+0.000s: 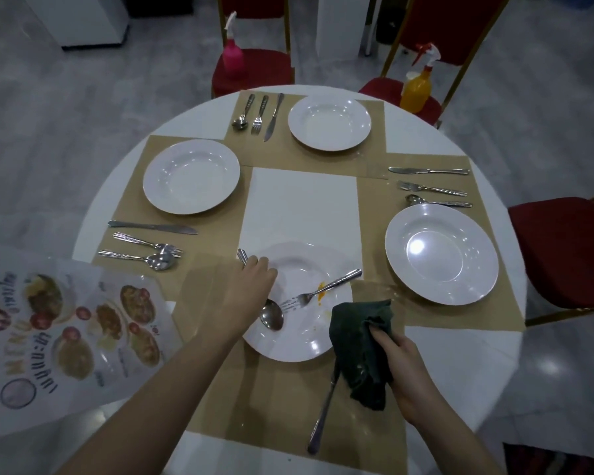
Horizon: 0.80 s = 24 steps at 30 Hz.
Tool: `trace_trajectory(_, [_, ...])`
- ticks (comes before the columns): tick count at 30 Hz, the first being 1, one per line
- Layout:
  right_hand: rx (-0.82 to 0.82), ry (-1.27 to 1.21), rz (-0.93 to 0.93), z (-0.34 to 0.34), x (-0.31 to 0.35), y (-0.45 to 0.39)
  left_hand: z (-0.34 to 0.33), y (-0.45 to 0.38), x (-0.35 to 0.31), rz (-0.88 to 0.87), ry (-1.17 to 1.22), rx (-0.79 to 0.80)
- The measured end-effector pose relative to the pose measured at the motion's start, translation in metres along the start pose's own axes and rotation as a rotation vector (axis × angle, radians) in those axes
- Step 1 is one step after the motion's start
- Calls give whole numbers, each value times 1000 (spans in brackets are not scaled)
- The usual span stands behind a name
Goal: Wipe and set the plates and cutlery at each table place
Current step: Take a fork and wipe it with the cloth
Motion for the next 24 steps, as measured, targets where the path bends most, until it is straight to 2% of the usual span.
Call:
trace_trajectory(7, [-52,19,10,8,3,3,1,-24,-48,-15,454,-65])
trace_trajectory(13, [-69,1,7,21,2,8,2,-36,-75,-18,491,-138])
trace_trajectory(17, [-73,-16,0,26,-2,11,-3,-36,-78,-52,499,-107])
trace_trajectory(21, [-63,-20,-3,25,-2,12,12,-32,-68,-25,628,-153])
trace_trajectory(24, [-42,-31,-2,19,1,12,46,-19,-46,95,808,-254])
Point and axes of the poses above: each hand's wrist, its own y-axis away from the middle knuckle, its own z-axis out of the back of the hand, x = y × z, the point moved 10 cm from there along -y, towards the middle knuckle
